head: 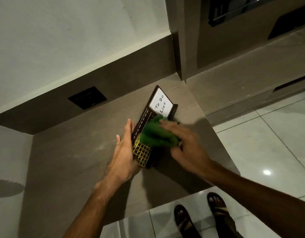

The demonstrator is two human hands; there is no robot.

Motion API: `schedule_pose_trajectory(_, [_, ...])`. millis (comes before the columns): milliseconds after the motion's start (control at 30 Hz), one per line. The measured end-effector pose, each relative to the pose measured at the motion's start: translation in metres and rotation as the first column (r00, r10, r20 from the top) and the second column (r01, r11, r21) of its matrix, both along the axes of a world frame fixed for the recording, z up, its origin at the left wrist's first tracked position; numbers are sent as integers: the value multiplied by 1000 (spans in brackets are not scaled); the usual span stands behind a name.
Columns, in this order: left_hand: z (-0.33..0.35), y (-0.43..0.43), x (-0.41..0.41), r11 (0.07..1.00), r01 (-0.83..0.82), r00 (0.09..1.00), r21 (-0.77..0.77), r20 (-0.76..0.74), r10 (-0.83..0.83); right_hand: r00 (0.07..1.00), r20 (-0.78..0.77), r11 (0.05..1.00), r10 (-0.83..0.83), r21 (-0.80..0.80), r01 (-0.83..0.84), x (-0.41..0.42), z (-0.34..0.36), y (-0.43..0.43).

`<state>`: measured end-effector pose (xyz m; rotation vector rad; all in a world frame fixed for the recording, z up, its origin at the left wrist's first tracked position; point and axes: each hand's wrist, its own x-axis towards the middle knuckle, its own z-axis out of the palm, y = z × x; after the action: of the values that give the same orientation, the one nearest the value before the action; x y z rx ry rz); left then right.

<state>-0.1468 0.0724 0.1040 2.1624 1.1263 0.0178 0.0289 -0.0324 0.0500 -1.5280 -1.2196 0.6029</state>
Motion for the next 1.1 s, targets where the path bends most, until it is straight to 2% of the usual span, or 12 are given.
schedule_pose_trajectory(33, [0,0,1,1000,5,1000,6,3,-5,992,108,997,-68,29,65,4,5,10])
schedule_pose_trajectory(100, [-1,-1,2,999,-4,1000,44,-11,4,923,385,994,13,96,-54,2,10,28])
schedule_pose_trajectory(167, [-2,-1,2,998,-48,998,45,-34,49,749,642,958,163,79,-276,-5,2,43])
schedule_pose_trajectory(233, [-3,-2,1,997,-57,996,49,-66,60,633,756,939,166,75,-337,5,-6,56])
schedule_pose_trajectory(300, [-5,-2,-1,996,7,998,94,-67,-1,640,759,957,119,84,-277,28,-10,71])
schedule_pose_trajectory(433, [-5,-3,-1,980,127,992,156,-43,-121,755,647,987,106,24,-159,67,-8,100])
schedule_pose_trajectory(567, [-4,-4,1,983,105,994,153,-29,-102,930,342,987,-135,-40,158,85,-12,117])
schedule_pose_trajectory(633, [-5,-4,2,985,91,996,144,-33,-88,939,249,948,-236,-151,279,76,-25,103])
schedule_pose_trajectory(733, [-7,-5,3,988,54,998,142,3,-55,905,359,946,-229,-136,293,35,-47,59])
schedule_pose_trajectory(867, [-10,-4,1,986,62,998,152,-4,-62,831,556,987,-4,-134,94,-23,-56,14])
schedule_pose_trajectory(1033, [-8,-3,1,988,62,998,140,-21,-60,703,593,917,392,-195,-347,-47,-47,-24])
schedule_pose_trajectory(1100, [-7,-4,2,990,51,999,131,-10,-50,703,559,891,440,-176,-419,-37,-44,-30])
